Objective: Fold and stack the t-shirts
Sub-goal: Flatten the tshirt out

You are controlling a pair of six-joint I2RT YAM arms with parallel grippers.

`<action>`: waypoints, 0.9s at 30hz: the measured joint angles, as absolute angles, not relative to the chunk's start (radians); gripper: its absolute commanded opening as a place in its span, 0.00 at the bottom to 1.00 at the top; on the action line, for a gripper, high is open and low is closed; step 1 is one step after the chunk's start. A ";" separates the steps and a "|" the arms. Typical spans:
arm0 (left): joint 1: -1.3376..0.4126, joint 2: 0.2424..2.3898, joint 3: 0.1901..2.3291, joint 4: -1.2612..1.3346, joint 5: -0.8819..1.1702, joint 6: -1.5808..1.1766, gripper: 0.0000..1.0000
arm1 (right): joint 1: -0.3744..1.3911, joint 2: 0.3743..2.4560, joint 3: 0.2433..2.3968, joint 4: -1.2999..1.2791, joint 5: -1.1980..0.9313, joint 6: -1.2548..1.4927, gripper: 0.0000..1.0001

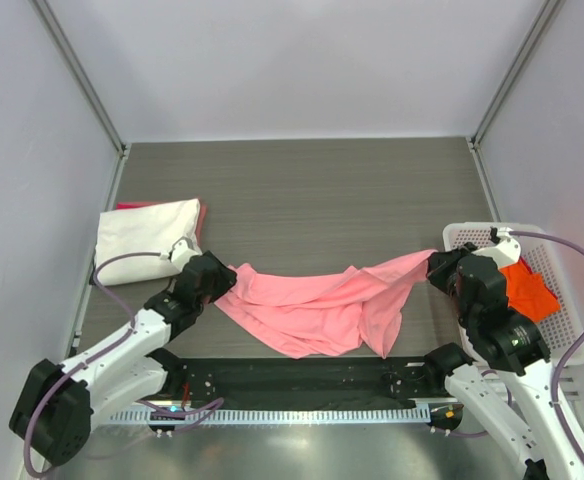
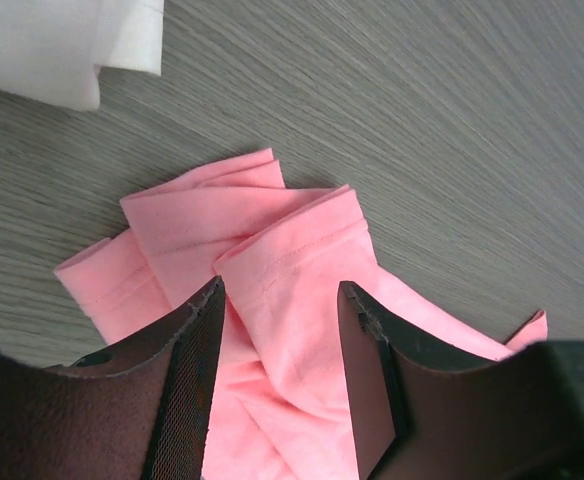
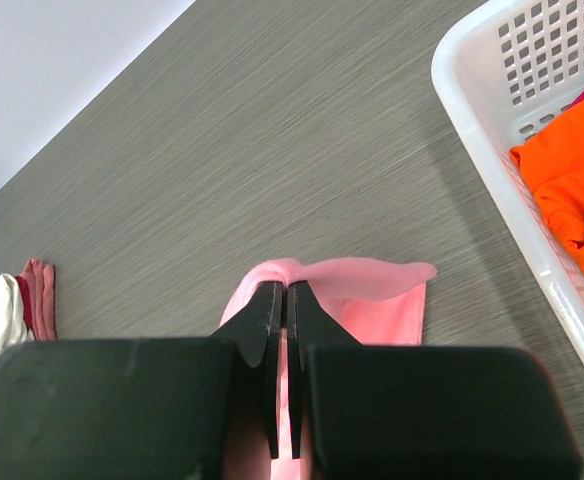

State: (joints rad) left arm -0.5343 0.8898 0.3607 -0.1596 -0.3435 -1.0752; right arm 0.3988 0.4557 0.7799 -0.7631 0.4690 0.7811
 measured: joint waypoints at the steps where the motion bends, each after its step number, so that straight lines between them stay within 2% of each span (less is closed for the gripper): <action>1: -0.534 0.907 0.365 -0.153 -0.342 -1.074 0.50 | 0.399 0.456 0.778 -0.764 0.469 0.781 0.01; 9: -0.534 0.995 0.377 -0.139 -0.339 -1.085 0.52 | 0.399 0.456 0.773 -0.763 0.469 0.781 0.01; 19: -0.534 1.080 0.377 -0.113 -0.339 -1.098 0.43 | 0.399 0.456 0.754 -0.753 0.464 0.782 0.01; 22: -0.534 1.103 0.377 -0.099 -0.340 -1.100 0.33 | 0.399 0.456 0.749 -0.748 0.461 0.782 0.01; 23: -0.534 1.112 0.377 -0.094 -0.342 -1.101 0.21 | 0.399 0.456 0.748 -0.747 0.460 0.782 0.01; 26: -0.533 1.132 0.385 -0.089 -0.353 -1.100 0.00 | 0.399 0.456 0.744 -0.745 0.458 0.782 0.01; 27: -0.532 1.135 0.392 -0.090 -0.356 -1.100 0.00 | 0.399 0.456 0.743 -0.745 0.458 0.782 0.01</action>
